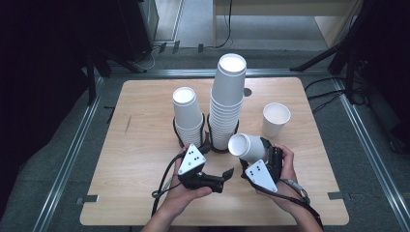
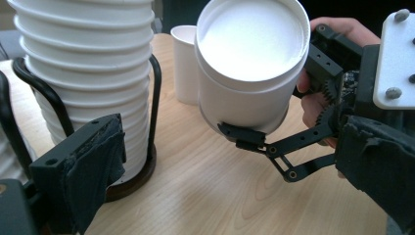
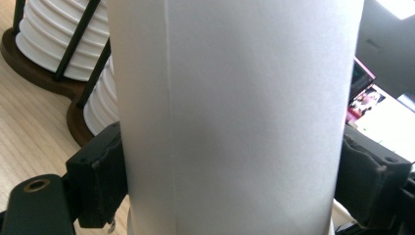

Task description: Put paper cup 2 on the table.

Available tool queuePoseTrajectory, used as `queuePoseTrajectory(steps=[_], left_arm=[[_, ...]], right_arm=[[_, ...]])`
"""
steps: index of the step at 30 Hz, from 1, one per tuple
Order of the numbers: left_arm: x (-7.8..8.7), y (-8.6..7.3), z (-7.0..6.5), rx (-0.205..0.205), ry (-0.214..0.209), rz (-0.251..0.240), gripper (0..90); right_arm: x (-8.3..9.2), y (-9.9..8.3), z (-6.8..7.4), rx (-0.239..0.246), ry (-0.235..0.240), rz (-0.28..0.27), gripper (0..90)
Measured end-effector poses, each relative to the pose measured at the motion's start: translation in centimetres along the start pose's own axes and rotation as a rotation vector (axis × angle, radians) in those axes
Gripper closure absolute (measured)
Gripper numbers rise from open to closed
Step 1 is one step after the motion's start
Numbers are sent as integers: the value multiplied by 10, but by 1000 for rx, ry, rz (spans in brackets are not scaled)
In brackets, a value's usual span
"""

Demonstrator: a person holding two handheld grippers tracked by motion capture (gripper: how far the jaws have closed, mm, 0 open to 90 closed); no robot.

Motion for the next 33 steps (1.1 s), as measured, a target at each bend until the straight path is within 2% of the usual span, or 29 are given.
queuePoseTrajectory(steps=[7,10,26,33], left_arm=[[-1,0,-2,2,-4,4,0],[-2,-1,0,8,8,18,0],[-5,-4,-1,17,-1,43,0],[-9,-9,-2,17,-5,81,0]], right_arm=[[1,2,6,47,4,-14,125],[2,5,10,67,8,-29,125],[7,16,27,182,34,-104,123],[7,17,36,228,48,-115,123]])
Point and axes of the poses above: each handheld gripper's, and its own axes: x roughly backward along the jaws, y roughly out of its top, z roughly to its left, the point moved 8 cm from there along -x, roughly forward along the jaws, and after that the axes turned 3 degrees about z, right-handed, at the moved point
